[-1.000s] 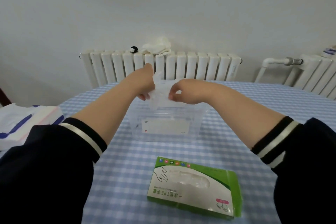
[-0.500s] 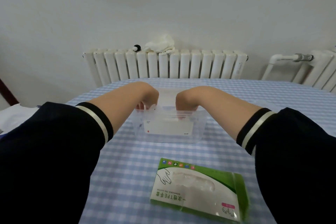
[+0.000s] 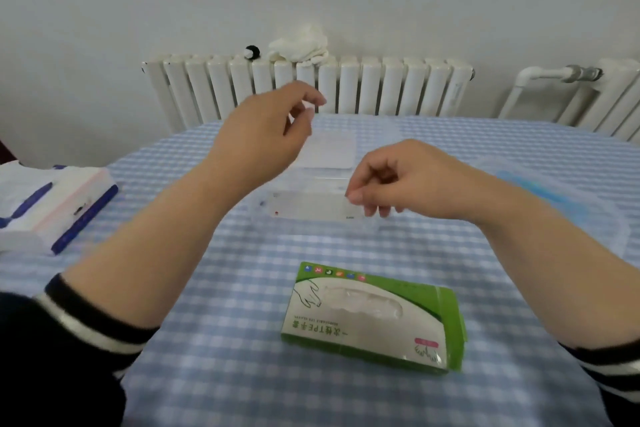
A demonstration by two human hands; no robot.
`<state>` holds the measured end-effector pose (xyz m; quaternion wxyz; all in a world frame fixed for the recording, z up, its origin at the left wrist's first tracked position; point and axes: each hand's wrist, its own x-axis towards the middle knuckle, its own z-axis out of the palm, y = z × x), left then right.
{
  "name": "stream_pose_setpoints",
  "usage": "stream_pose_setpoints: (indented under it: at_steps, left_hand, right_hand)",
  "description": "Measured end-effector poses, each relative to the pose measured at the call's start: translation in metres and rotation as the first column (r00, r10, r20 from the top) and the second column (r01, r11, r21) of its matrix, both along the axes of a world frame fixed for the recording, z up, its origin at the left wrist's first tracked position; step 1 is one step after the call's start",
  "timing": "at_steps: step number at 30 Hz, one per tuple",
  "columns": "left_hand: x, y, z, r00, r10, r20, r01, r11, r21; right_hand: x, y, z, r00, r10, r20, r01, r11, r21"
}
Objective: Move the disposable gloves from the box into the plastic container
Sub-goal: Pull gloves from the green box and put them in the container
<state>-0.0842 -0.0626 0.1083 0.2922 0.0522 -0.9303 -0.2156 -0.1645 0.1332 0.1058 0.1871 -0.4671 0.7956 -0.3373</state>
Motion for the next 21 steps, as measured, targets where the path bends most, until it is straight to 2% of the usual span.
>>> stream_pose_setpoints:
  at_steps: [2, 4, 6, 7, 9, 11, 12, 13, 16, 21]
  left_hand:
    - [0.021, 0.018, -0.011, 0.99, -0.097, -0.102, 0.101, 0.994, 0.037]
    - [0.034, 0.03, -0.022, 0.985, -0.154, -0.083, 0.164, 0.979, 0.121]
    - [0.04, 0.037, -0.032, 0.976, -0.217, 0.016, 0.206, 0.943, 0.26]
    - [0.042, 0.038, -0.038, 0.958, -0.262, 0.12, 0.213, 0.925, 0.315]
    - [0.044, 0.035, -0.05, 0.834, -0.367, 0.413, 0.227, 0.909, 0.348]
    - [0.047, 0.032, -0.064, 0.606, -0.426, 0.672, 0.275, 0.905, 0.326]
    - [0.048, 0.031, -0.07, 0.512, -0.434, 0.742, 0.3, 0.899, 0.319]
    - [0.047, 0.03, -0.077, 0.454, -0.444, 0.772, 0.325, 0.89, 0.32]
    - [0.05, 0.031, -0.09, 0.455, -0.426, 0.782, 0.367, 0.89, 0.27]
    - [0.051, 0.028, -0.093, 0.497, -0.42, 0.759, 0.338, 0.9, 0.276]
  right_hand:
    - [0.009, 0.005, -0.019, 0.995, 0.096, -0.032, -0.089, 0.98, 0.176]
    - [0.015, 0.008, -0.039, 0.977, 0.184, -0.106, -0.138, 0.931, 0.338]
    - [0.018, 0.011, -0.054, 0.973, 0.214, -0.09, -0.158, 0.895, 0.418]
    - [0.018, 0.012, -0.059, 0.974, 0.221, -0.055, -0.177, 0.886, 0.428]
    - [0.018, 0.014, -0.065, 0.969, 0.246, 0.009, -0.225, 0.873, 0.433]
    - [0.016, 0.016, -0.069, 0.959, 0.282, 0.043, -0.273, 0.869, 0.413]
    - [0.017, 0.017, -0.07, 0.957, 0.282, 0.064, -0.284, 0.875, 0.393]
    - [0.015, 0.018, -0.073, 0.958, 0.269, 0.097, -0.286, 0.888, 0.361]
    - [0.018, 0.02, -0.08, 0.962, 0.236, 0.136, -0.266, 0.92, 0.286]
    - [0.022, 0.018, -0.089, 0.977, 0.212, 0.019, -0.212, 0.96, 0.185]
